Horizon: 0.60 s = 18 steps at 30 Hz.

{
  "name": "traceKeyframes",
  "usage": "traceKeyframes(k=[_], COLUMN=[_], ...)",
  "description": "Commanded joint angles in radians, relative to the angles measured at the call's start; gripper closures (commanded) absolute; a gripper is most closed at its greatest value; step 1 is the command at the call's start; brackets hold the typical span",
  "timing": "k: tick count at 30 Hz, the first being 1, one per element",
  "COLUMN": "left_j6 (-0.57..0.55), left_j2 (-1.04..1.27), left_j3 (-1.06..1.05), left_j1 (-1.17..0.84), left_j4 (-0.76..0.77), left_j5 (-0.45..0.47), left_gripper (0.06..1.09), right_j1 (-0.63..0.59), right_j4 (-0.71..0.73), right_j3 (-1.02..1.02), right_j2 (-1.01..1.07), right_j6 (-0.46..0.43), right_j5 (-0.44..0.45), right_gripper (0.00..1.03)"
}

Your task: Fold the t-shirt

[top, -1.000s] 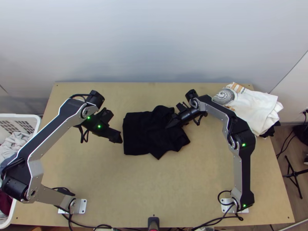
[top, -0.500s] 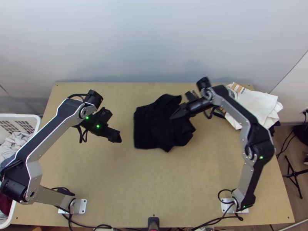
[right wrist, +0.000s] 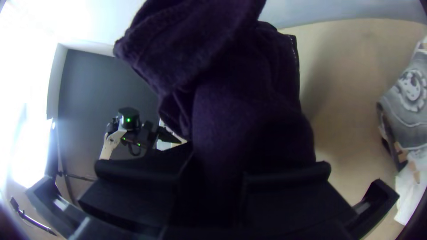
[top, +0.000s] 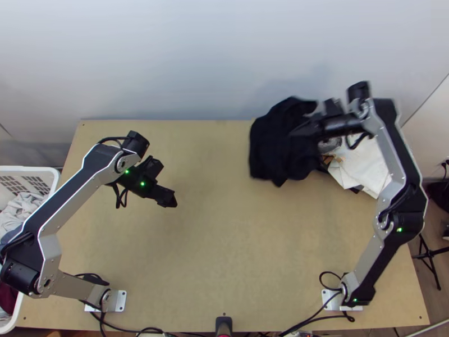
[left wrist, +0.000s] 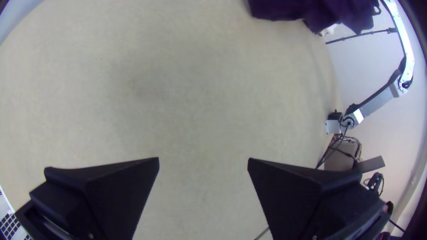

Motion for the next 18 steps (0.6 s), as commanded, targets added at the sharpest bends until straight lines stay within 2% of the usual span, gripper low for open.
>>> traceKeyframes(k=[1,18], left_j6=[0.014,0.051], left_j2=[-0.011,-0.023], left_j3=[-0.034,-0.1], left_j1=[0.015,0.03], left_j4=[0.017,0.055], left_j5=[0.0,0.002], left_gripper=[0.12,0.12], right_j1=[-0.165,-0.465], right_j4=[-0.127,-0.088], right_j3=[0.297,0.326], right_j2=[0.097,0.127], right_j6=[0.012,0.02], right_j5=[-0.007,-0.058], right_gripper=[1.0,1.0])
